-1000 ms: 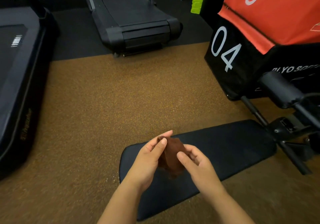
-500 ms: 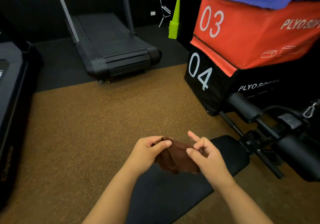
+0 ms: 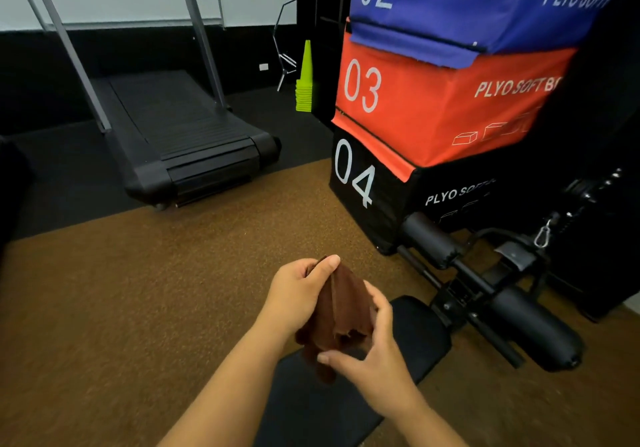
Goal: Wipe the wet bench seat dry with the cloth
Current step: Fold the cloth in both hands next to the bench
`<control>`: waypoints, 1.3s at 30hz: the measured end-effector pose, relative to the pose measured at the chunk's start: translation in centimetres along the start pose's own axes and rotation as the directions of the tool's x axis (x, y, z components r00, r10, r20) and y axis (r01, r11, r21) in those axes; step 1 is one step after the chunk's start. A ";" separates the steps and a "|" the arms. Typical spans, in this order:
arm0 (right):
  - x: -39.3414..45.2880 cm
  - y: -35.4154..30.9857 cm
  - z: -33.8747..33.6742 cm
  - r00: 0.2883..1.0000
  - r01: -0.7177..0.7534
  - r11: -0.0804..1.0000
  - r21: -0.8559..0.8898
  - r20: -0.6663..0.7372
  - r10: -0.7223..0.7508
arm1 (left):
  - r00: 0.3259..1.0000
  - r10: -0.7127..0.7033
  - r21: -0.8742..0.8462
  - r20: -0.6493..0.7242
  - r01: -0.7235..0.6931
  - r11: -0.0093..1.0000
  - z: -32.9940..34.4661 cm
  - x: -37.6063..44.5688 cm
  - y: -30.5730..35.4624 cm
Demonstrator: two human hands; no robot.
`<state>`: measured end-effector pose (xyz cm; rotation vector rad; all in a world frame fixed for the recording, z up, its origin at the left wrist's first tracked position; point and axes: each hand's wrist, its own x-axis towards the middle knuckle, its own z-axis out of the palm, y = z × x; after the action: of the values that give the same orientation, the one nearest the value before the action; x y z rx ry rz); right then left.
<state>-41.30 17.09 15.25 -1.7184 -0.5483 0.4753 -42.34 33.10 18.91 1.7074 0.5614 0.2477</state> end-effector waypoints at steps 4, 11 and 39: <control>0.9 -0.4 -3.2 0.990 0.082 0.985 -0.153 -0.101 -0.098 | 1.000 0.019 0.128 -0.023 -0.016 0.992 1.8 1.1 0.8; 3.8 -3.4 -10.4 0.991 -0.133 0.984 0.116 -0.009 0.135 | 0.984 0.054 0.196 0.172 -0.088 0.977 3.2 2.1 1.6; 5.4 4.7 -19.5 0.715 -0.349 0.422 0.837 -0.053 0.697 | 0.570 -0.566 -0.096 0.596 0.750 0.654 19.5 7.7 2.2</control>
<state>-25.10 4.16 14.60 -1.0012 0.5409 0.6701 -26.25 19.84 15.68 1.0301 0.6705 -0.6429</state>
